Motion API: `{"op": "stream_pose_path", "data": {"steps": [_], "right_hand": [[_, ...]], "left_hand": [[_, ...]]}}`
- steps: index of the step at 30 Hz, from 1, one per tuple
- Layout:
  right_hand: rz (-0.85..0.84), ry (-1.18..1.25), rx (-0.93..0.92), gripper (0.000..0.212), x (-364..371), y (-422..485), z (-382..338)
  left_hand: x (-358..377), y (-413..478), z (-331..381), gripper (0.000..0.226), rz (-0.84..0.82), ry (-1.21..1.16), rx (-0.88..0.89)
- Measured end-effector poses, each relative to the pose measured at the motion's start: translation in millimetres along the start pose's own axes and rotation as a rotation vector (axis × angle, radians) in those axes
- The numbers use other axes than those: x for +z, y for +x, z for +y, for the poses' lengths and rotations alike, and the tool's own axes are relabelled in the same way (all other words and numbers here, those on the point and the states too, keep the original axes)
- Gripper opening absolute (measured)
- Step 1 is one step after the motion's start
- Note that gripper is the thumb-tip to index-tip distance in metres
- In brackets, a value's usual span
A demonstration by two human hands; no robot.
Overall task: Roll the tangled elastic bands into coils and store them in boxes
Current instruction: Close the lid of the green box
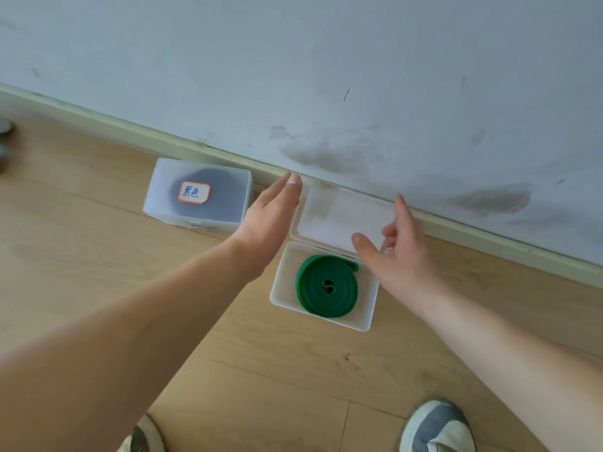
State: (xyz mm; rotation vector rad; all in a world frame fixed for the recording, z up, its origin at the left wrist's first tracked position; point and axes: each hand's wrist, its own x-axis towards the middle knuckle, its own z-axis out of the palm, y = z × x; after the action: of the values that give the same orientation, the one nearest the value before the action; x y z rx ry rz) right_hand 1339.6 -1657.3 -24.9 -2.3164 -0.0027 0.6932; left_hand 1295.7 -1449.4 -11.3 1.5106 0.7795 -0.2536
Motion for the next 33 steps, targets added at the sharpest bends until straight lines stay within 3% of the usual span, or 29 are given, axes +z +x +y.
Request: {"op": "stream_pose_path", "data": {"steps": [2,4,6,10,14,21,25,28,31,33], "right_hand": [[0.111,-0.291,-0.199,0.076,5,1,-2],[0.186,-0.418,-0.323,0.056,9,2,-4],[0.182,-0.306,-0.205,0.046,11,1,-8],[0.051,-0.290,0.008,0.052,12,-4,-10],[-0.142,-0.193,0.058,0.069,12,-14,-8],[0.054,-0.021,-0.140,0.092,-1,-17,5],[0.129,-0.106,-0.294,0.058,-12,-21,11],[0.115,-0.130,-0.353,0.054,-8,-22,13],[-0.045,-0.181,-0.310,0.041,8,-26,18],[-0.188,-0.350,-0.314,0.038,21,-30,27]], "left_hand": [[-5,-8,-4,0.052,-0.061,0.103,0.009],[-5,-14,-11,0.053,-0.076,0.192,0.052],[-7,-17,-16,0.049,-0.068,0.172,0.036],[-7,-14,-23,0.057,-0.145,0.073,-0.058],[3,-3,-26,0.066,-0.202,0.001,-0.093],[-1,17,-27,0.064,-0.154,0.004,-0.041],[-4,11,-22,0.054,-0.069,-0.042,0.040],[-6,-3,-32,0.030,-0.028,0.182,0.192],[-12,-11,-63,0.011,-0.060,0.603,0.487],[-15,-17,-81,0.015,-0.122,0.875,0.633]]}}
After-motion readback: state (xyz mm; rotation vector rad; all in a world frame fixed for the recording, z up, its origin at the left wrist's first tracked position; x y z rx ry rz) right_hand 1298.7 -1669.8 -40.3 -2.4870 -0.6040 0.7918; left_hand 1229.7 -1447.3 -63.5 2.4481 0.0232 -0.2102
